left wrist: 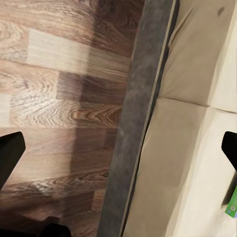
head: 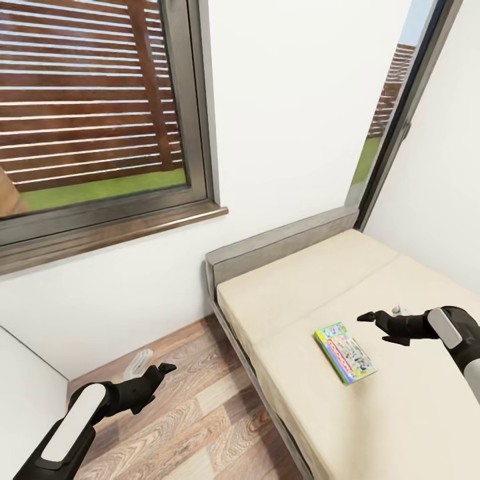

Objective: Put all the toys in the child's room - the three board games (two on the bed and one on the table), the two jigsaw puzzles on the table, and the tennis ball on the table - inside the toy box on the table in the child's room.

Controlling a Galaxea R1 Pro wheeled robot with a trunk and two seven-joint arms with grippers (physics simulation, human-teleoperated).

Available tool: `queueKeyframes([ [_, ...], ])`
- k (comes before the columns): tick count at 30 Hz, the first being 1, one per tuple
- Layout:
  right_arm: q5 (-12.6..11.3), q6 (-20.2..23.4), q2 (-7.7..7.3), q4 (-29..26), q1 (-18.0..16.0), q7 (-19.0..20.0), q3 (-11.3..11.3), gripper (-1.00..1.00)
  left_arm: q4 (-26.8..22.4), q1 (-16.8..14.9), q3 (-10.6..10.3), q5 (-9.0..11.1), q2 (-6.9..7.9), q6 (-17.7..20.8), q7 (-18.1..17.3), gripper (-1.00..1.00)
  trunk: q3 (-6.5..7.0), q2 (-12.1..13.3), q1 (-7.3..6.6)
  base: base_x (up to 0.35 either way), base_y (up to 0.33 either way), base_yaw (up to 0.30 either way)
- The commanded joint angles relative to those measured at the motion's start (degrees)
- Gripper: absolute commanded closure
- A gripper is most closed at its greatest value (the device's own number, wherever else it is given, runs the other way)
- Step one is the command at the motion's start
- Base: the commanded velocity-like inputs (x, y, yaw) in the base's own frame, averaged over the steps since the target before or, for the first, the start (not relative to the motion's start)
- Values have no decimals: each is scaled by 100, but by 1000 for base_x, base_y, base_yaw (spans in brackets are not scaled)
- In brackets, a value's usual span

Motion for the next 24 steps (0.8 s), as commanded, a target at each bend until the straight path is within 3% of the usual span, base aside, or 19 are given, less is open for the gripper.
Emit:
queueKeyframes([
  [1, 56, 17, -5, -1, -5, 53, -12, -100, -8, -3, -9, 60, 5, -6, 56, -100, -23, -44, 22, 0, 0, 0],
  [24, 64, -3, 9, -33, -11, 61, -14, -100, -8, -3, -12, 55, 5, -6, 52, -100, -436, -967, 527, 0, 0, 0],
])
